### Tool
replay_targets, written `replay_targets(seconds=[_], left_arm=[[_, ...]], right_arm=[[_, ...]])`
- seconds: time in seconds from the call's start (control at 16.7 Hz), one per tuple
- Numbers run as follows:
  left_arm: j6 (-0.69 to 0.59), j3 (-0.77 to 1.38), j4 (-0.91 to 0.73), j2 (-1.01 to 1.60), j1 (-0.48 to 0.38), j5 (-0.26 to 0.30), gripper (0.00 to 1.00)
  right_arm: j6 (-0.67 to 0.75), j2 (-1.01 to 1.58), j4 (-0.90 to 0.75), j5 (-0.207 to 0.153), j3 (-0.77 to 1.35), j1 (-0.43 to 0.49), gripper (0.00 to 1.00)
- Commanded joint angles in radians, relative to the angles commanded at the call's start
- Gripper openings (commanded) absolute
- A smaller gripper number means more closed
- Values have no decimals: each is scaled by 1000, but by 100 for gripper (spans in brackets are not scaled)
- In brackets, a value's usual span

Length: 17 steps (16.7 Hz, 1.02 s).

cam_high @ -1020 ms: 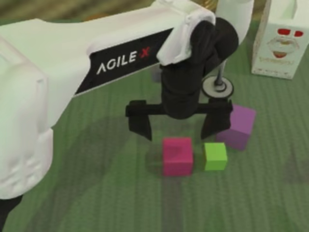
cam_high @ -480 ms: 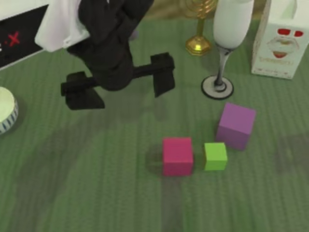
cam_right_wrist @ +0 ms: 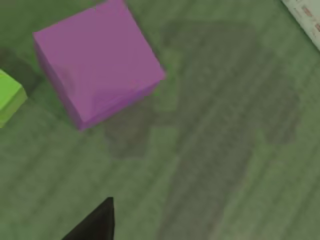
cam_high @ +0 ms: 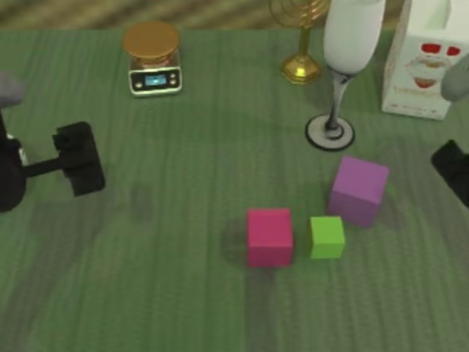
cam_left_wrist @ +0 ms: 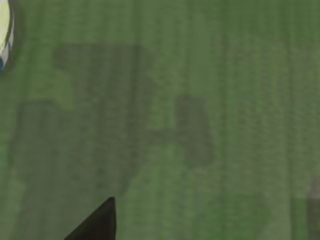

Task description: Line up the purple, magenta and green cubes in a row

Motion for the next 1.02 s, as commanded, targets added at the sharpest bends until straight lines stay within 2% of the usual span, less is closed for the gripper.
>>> replay_targets(seconds=[0.3,0.54,0.78,1.02], left_arm=[[208,-426,262,-497,168,9,100],[356,-655,455,-809,264,14,100],[445,-761,578,-969,314,18,100],[454,-771,591,-984,318,18,100]], right_arm=[[-163,467,-262,-1,360,86,100],[-260,710,-405,1,586,137,100],[-313,843,-474,4,716,164,100],[-318,856,-480,4,728,166,100]])
